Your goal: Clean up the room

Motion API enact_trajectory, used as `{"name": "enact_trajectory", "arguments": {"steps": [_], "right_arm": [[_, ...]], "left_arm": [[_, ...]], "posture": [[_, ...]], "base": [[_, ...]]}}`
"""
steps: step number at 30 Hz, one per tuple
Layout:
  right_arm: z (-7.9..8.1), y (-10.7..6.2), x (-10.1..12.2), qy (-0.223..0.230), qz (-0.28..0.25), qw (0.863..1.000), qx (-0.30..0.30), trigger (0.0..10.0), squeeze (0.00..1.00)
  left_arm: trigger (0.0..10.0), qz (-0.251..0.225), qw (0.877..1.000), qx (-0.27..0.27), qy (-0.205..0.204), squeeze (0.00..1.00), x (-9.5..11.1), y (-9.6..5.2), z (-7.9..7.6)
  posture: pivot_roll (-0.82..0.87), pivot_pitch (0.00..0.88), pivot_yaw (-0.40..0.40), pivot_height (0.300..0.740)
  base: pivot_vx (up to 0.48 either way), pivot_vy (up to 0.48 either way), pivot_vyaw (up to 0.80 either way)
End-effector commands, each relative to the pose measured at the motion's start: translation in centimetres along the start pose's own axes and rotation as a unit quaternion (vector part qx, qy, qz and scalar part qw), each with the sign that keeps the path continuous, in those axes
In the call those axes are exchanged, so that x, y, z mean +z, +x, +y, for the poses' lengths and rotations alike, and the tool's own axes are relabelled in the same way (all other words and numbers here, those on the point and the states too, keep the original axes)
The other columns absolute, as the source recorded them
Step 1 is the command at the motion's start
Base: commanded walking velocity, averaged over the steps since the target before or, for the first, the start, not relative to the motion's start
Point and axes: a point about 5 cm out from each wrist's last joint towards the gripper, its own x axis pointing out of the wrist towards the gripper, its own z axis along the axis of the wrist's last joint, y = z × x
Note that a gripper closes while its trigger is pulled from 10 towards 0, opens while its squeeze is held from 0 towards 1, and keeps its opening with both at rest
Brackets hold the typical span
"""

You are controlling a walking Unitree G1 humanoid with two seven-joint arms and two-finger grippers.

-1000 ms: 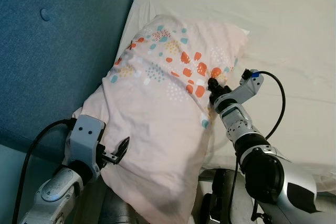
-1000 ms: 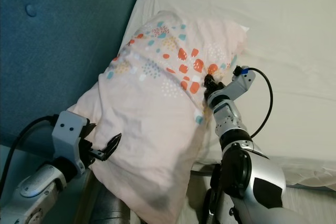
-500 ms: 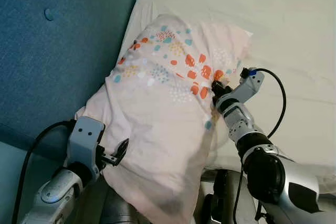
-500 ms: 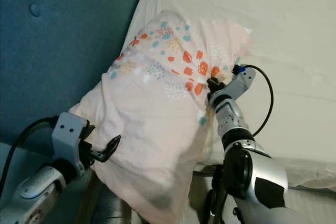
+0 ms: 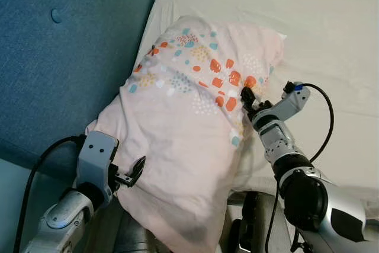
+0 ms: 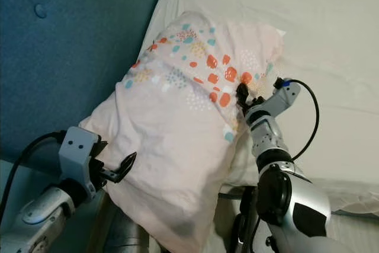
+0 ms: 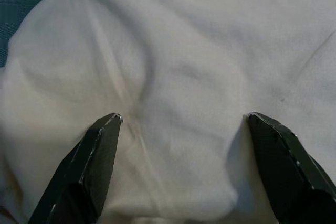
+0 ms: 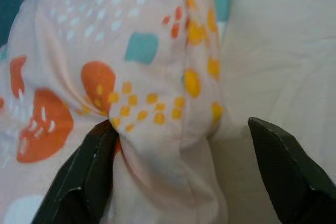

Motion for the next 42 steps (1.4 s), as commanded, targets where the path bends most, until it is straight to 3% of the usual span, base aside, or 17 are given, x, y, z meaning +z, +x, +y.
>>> {"name": "enact_trajectory", "arguments": {"steps": [1, 5, 6, 10, 16, 24, 25, 27, 28, 29, 31, 32, 33, 36, 37, 42], "right_arm": [[-2.9, -0.9, 0.0, 0.041, -0.026, 0.997, -0.059, 10.0, 0.0], [-4.4, -1.3, 0.8, 0.075, -0.055, 0.991, -0.091, 10.0, 0.0], [-5.1, -1.5, 1.1, 0.09, -0.064, 0.988, -0.107, 0.0, 0.0], [-6.2, -1.8, 1.9, 0.096, -0.073, 0.983, -0.136, 0.0, 0.0], [-6.2, -1.7, 2.2, 0.093, -0.072, 0.983, -0.138, 0.0, 0.0], [-3.4, -0.6, 1.3, 0.048, -0.019, 0.994, -0.1, 0.0, 0.0], [-1.0, 0.0, 0.4, 0.029, 0.009, 0.998, -0.061, 0.0, 0.0], [-1.0, 0.0, 0.4, 0.029, 0.009, 0.998, -0.061, 0.0, 0.0], [2.4, 0.5, -1.4, 0.007, 0.049, 0.999, 0.015, 0.0, 0.0], [2.4, 0.5, -1.4, 0.007, 0.049, 0.999, 0.015, 0.0, 0.0], [5.9, 0.3, -3.7, -0.031, 0.099, 0.989, 0.106, 0.0, 0.0], [7.9, -0.2, -5.4, -0.056, 0.131, 0.976, 0.164, 0.0, 0.0], [7.9, -0.2, -5.4, -0.056, 0.131, 0.976, 0.164, 0.0, 0.0], [11.7, -2.1, -9.3, -0.088, 0.197, 0.932, 0.291, 0.0, 0.0], [12.5, -2.7, -10.2, -0.088, 0.21, 0.92, 0.32, 0.0, 0.0], [13.2, -3.6, -11.4, -0.089, 0.225, 0.901, 0.36, 0.0, 0.0]], "left_arm": [[10.0, 0.012, 1.0, 0.01, 0.001, 0.0, -0.4, -0.6, 0.4], [10.0, 0.012, 1.0, 0.014, 0.0, 0.0, -0.3, -0.7, 0.6], [10.0, 0.012, 1.0, 0.016, 0.001, 0.0, -0.3, -0.8, 0.7], [10.0, 0.013, 1.0, 0.019, 0.002, 0.0, -0.4, -0.9, 1.0], [10.0, 0.013, 1.0, 0.02, 0.003, 0.0, -0.3, -1.0, 1.1], [10.0, 0.016, 1.0, 0.019, 0.007, 0.0, -0.3, -1.1, 1.2], [10.0, 0.017, 1.0, 0.02, 0.007, 0.0, -0.3, -1.0, 1.2], [10.0, 0.017, 1.0, 0.02, 0.007, 0.0, -0.3, -1.0, 1.2], [10.0, 0.018, 1.0, 0.02, 0.007, 0.0, -0.4, -1.0, 1.2], [10.0, 0.018, 1.0, 0.02, 0.007, 0.0, -0.4, -1.0, 1.2], [10.0, 0.017, 1.0, 0.021, 0.006, 0.0, -0.4, -0.9, 1.1], [10.0, 0.016, 1.0, 0.02, 0.005, 0.0, -0.4, -0.8, 1.0], [10.0, 0.016, 1.0, 0.02, 0.005, 0.0, -0.4, -0.8, 1.0], [10.0, 0.013, 1.0, 0.019, 0.0, 0.0, -0.3, -0.5, 0.6], [10.0, 0.012, 1.0, 0.018, -0.001, 0.0, -0.3, -0.4, 0.4], [10.0, 0.012, 1.0, 0.014, -0.006, 0.0, -0.4, -0.4, -0.1]], "posture": [[0.37, 0.393, 0.05, 0.556], [0.37, 0.392, 0.051, 0.556], [0.37, 0.389, 0.055, 0.556], [0.37, 0.384, 0.057, 0.556], [0.37, 0.385, 0.059, 0.556], [0.38, 0.386, 0.069, 0.556], [0.38, 0.387, 0.07, 0.556], [0.38, 0.387, 0.07, 0.556], [0.37, 0.385, 0.07, 0.556], [0.37, 0.385, 0.07, 0.556], [0.37, 0.384, 0.069, 0.556], [0.37, 0.384, 0.069, 0.556], [0.37, 0.384, 0.069, 0.556], [0.37, 0.385, 0.071, 0.556], [0.37, 0.386, 0.071, 0.556], [0.37, 0.384, 0.062, 0.556]], "base": [[0.0, 0.0, 0.0], [0.0, 0.0, 0.0], [0.0, 0.0, 0.0], [0.0, 0.0, 0.0], [0.0, 0.0, 0.0], [0.0, 0.0, 0.0], [0.0, 0.0, 0.0], [0.0, 0.0, 0.0], [0.0, 0.0, 0.0], [0.0, 0.0, 0.0], [0.0, 0.0, 0.0], [0.0, 0.0, 0.0], [0.0, 0.0, 0.0], [0.0, 0.0, 0.0], [0.0, 0.0, 0.0], [0.0, 0.0, 0.0]]}}
